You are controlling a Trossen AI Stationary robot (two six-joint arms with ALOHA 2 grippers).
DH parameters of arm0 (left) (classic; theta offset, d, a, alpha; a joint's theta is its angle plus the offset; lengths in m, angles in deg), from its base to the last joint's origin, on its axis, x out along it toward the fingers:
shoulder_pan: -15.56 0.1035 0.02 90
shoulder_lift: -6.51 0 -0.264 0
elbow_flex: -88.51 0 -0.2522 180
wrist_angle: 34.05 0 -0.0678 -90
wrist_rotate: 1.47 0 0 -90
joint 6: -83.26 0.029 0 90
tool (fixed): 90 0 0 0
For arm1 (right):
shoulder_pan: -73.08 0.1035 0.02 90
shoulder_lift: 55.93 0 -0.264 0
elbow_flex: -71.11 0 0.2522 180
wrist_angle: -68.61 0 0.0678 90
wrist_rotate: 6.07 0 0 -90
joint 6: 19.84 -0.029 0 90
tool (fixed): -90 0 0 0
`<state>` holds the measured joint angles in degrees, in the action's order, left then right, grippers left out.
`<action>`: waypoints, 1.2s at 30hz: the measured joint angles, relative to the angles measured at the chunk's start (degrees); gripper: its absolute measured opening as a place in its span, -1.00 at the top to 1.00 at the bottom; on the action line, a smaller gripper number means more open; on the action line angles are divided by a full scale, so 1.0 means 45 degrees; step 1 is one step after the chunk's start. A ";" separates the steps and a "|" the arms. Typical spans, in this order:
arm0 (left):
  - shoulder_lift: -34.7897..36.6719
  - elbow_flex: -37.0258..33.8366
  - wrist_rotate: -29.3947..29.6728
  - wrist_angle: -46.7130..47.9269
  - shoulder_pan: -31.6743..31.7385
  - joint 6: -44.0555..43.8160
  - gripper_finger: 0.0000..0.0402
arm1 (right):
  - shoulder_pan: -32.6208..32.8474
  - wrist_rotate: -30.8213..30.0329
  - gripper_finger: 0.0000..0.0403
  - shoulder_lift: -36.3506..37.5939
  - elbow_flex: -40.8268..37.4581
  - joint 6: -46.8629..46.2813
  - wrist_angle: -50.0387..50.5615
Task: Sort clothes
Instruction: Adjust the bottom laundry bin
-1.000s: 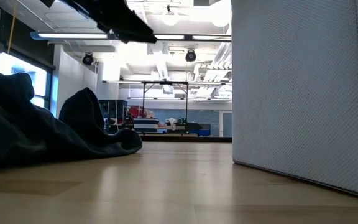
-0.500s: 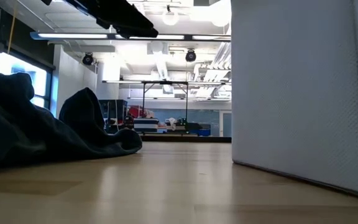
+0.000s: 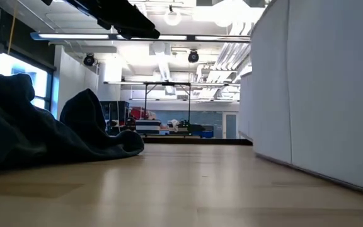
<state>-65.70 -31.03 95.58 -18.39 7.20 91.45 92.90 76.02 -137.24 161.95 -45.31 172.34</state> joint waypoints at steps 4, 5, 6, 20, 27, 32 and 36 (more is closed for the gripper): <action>0.0000 0.0000 0.0000 0.0066 0.0000 -0.0088 0.18 | 0.0619 0.1235 0.96 0.0037 0.0000 -0.0400 0.0013; 0.0000 0.0000 0.0005 0.0066 0.0000 -0.0092 0.18 | 0.0813 0.1458 0.96 0.0057 0.0000 -0.0474 -0.0010; 0.0000 -0.0001 0.0005 0.0087 0.0000 -0.0092 0.18 | 0.1014 0.1636 0.97 0.0077 0.0000 -0.0607 -0.0005; 0.0000 0.0000 0.0000 0.0051 0.0000 -0.0141 0.18 | 0.2722 0.0931 0.98 0.0090 -0.0363 0.0124 -0.0015; 0.0000 0.0000 0.0000 -0.0041 0.0000 -0.0141 0.18 | 0.2752 0.0609 0.99 0.0146 -0.1219 0.1495 -0.0037; 0.0000 -0.0005 0.0000 -0.0188 0.0000 -0.0223 0.18 | 0.2761 -0.0165 0.99 0.0079 -0.0956 0.2129 0.0128; 0.0000 -0.0005 -0.0001 -0.0499 0.0005 -0.0253 0.18 | 0.2747 -0.0639 0.98 0.0029 -0.0606 0.2386 0.0001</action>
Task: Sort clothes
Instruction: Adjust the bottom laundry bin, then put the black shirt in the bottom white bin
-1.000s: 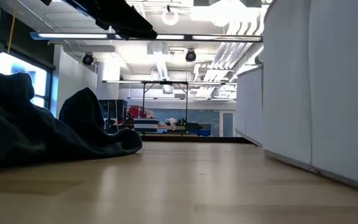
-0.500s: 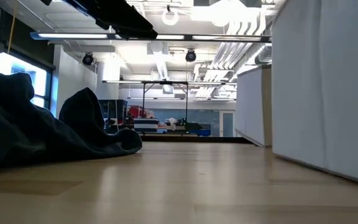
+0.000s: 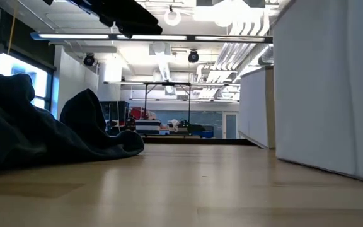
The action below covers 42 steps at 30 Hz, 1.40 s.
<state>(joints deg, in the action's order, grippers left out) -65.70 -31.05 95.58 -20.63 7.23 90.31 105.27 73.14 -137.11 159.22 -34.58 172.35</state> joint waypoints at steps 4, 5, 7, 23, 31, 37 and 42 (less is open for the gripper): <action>0.0000 0.0000 -0.0004 -0.0019 0.0000 -0.0142 0.18 | -0.0067 -0.0105 0.91 0.0000 0.0300 -0.0496 -0.0001; 0.0000 0.0000 -0.0006 -0.0023 0.0000 -0.0199 0.18 | -0.0111 -0.0142 0.86 0.0000 0.0401 -0.0754 -0.0005; 0.0000 0.0000 -0.0111 -0.0011 0.0000 -0.0228 0.18 | -0.0225 -0.0183 0.76 0.0022 0.0682 -0.1232 -0.0008; -0.0004 0.0213 -0.0203 0.0392 -0.0026 -0.0573 0.18 | -0.0600 -0.1980 0.24 0.0063 0.5424 -0.3220 -0.0069; -0.0009 0.3519 0.1018 0.6920 -0.1113 -0.0995 0.18 | -0.0646 -0.5271 0.24 0.0073 0.5586 -0.0071 -0.4834; 0.0024 0.3612 0.1133 1.0250 -0.1970 -0.2687 0.18 | -0.0932 -0.4155 0.24 0.0063 0.2993 0.3188 -0.9365; -0.0014 0.0768 0.0364 0.8379 -0.1716 -0.4367 0.18 | -0.1122 -0.4096 0.24 0.0044 0.0339 0.4116 -1.3495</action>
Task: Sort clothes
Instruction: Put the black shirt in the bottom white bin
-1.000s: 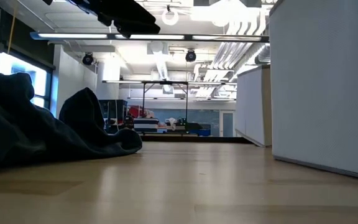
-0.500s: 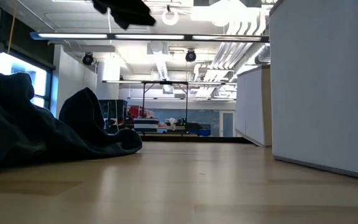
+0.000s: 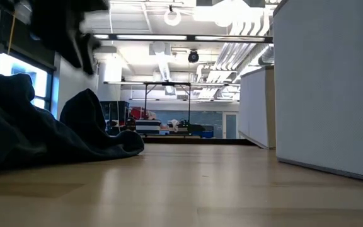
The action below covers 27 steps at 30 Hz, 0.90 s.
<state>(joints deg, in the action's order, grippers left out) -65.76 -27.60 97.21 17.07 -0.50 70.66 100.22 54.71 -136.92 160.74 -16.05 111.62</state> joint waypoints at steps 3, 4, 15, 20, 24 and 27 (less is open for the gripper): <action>-0.0001 -0.1814 -0.1009 -0.2386 0.0580 -0.0531 0.18 | 0.0031 0.0144 0.24 0.0000 -0.0749 0.1000 -0.1599; -0.0001 -0.2319 -0.1351 -0.3059 0.0770 -0.0585 0.18 | 0.0049 0.0162 0.24 0.0000 -0.0804 0.1261 -0.1802; -0.3334 -0.3173 -0.1301 -0.4771 0.1687 0.0575 0.54 | -0.0200 0.0595 0.24 0.0009 -0.0636 0.1625 -0.2836; -0.4317 -0.2133 -0.0556 -0.4531 0.1673 0.1264 0.95 | -0.0518 0.1229 0.24 -0.0113 -0.0641 0.1464 -0.2771; -0.3911 -0.0783 0.1445 -0.2415 0.1652 0.1306 0.97 | -0.0820 0.1264 0.24 -0.0371 -0.0650 0.1474 -0.2766; -0.2958 0.0570 0.3254 -0.1113 0.1383 0.1195 0.98 | -0.1163 0.1275 0.24 -0.0771 -0.0650 0.1493 -0.2938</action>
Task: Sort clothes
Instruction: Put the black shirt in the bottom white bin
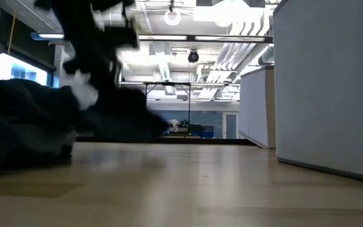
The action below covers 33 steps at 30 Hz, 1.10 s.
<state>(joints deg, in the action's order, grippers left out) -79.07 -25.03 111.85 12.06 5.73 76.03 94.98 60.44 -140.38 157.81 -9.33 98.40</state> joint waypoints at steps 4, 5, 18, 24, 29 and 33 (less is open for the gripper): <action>0.1436 0.1086 0.1597 0.0622 -0.0703 0.0508 0.99 | -0.0673 -0.0010 0.23 -0.0603 -0.0010 -0.0042 -0.0352; 0.1864 0.1292 0.1834 0.0478 -0.0894 0.0725 0.99 | -0.0867 -0.0011 0.21 -0.0736 -0.0010 -0.0119 -0.0473; 0.3418 0.1464 0.1959 -0.3184 -0.1838 0.3396 1.00 | -0.3408 0.4009 -0.28 -0.3093 -0.0010 0.0249 -0.4231; 0.3313 0.1464 0.1819 -0.3758 -0.1838 0.3540 1.00 | -0.3528 0.2950 0.16 -0.3880 -0.0010 0.0437 -0.6111; 0.3447 0.1464 0.1755 -0.3767 -0.1916 0.2768 0.96 | -0.3400 0.0666 0.89 -0.3632 -0.0014 0.0647 -0.5922; 0.3647 0.1469 0.1536 -0.2720 -0.2048 0.2044 0.79 | -0.2821 -0.2227 0.90 -0.2845 -0.0019 0.1290 -0.5372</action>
<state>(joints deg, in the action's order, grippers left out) -62.66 -18.42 118.76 -0.17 -3.49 85.23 82.29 50.43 -153.19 157.73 -3.53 74.23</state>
